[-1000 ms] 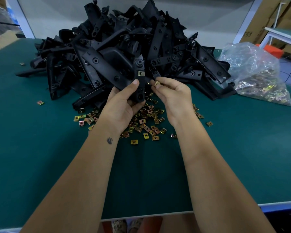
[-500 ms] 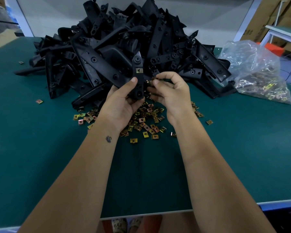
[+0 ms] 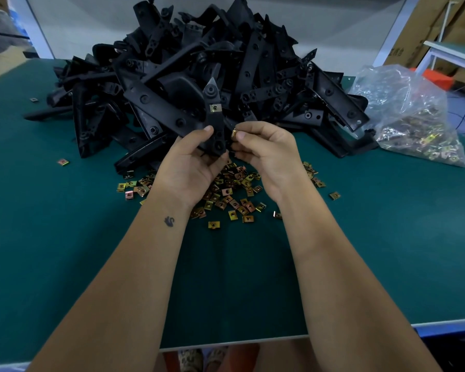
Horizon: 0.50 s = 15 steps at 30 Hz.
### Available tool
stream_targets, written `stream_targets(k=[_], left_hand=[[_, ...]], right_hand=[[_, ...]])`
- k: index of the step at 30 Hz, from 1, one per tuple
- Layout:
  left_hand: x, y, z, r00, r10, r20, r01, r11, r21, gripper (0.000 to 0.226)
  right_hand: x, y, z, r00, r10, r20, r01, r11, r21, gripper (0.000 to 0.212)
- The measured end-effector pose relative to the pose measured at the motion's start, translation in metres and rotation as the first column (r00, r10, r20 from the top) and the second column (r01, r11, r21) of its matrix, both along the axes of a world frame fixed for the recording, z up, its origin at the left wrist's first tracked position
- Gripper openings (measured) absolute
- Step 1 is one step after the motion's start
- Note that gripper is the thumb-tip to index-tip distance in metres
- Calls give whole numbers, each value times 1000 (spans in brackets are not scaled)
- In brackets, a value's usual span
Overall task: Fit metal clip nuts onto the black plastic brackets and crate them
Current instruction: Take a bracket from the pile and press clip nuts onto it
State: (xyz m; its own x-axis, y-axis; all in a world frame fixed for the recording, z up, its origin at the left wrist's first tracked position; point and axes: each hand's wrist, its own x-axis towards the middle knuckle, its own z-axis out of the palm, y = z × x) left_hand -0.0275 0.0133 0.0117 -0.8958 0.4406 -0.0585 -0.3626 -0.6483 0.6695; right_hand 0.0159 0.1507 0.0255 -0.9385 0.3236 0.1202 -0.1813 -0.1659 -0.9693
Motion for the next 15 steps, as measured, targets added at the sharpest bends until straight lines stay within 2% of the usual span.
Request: stream_targets(k=[7, 15], left_hand=[[2, 3, 1, 999, -27, -45, 26, 999, -21, 30], [0, 4, 0, 999, -29, -39, 28, 999, -21, 33]], right_hand=[[0, -2, -1, 997, 72, -20, -73, 997, -37, 16], [-1, -3, 0, 995, 93, -26, -95, 994, -49, 17]])
